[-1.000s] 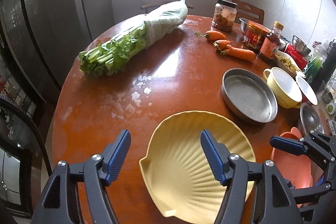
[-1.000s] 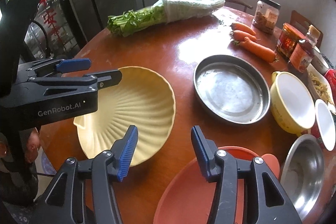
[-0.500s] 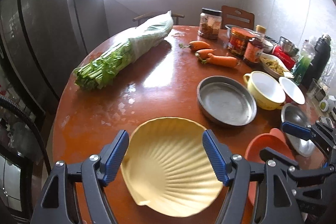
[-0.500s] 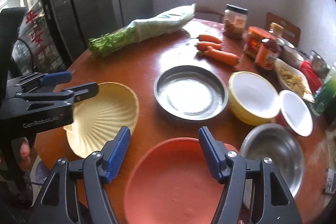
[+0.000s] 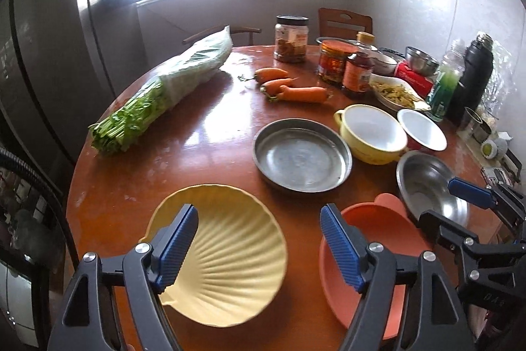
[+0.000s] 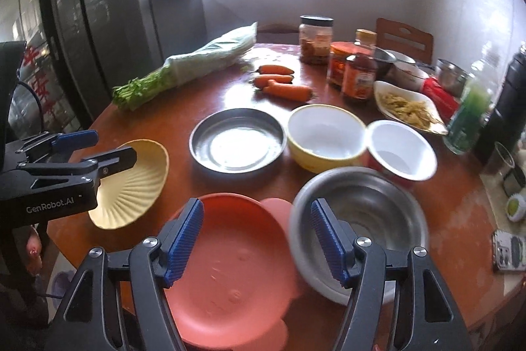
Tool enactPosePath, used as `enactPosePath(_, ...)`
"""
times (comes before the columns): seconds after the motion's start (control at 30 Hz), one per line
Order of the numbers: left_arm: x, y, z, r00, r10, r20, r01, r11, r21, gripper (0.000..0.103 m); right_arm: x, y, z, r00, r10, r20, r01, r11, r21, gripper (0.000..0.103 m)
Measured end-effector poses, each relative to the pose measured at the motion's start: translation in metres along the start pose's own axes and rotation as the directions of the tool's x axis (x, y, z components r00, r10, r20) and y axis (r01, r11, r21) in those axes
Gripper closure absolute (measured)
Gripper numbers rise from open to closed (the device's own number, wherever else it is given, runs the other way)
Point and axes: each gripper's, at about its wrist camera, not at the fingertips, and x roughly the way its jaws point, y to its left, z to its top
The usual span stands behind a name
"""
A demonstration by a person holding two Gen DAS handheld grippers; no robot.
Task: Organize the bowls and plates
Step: 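Lower the shell plate onto the table and open the left tool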
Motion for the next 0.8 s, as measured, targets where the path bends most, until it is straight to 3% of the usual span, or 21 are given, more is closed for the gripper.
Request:
enactPosePath(0.5,-0.002,-0.036,-0.006,1.000,-0.018,-0.004,0.018,0.998,0.056,0.025,-0.028,-0.028,-0.017,0.999,-0.025,0.041,0.023,0.999,0.045,0.033)
enactPosePath(0.8,0.008,-0.046,-0.018,0.996,-0.076,-0.047,0.079,0.995,0.066,0.025,-0.035,-0.036,-0.033,0.999,-0.037,0.030,0.035,0.997,0.063,0.033)
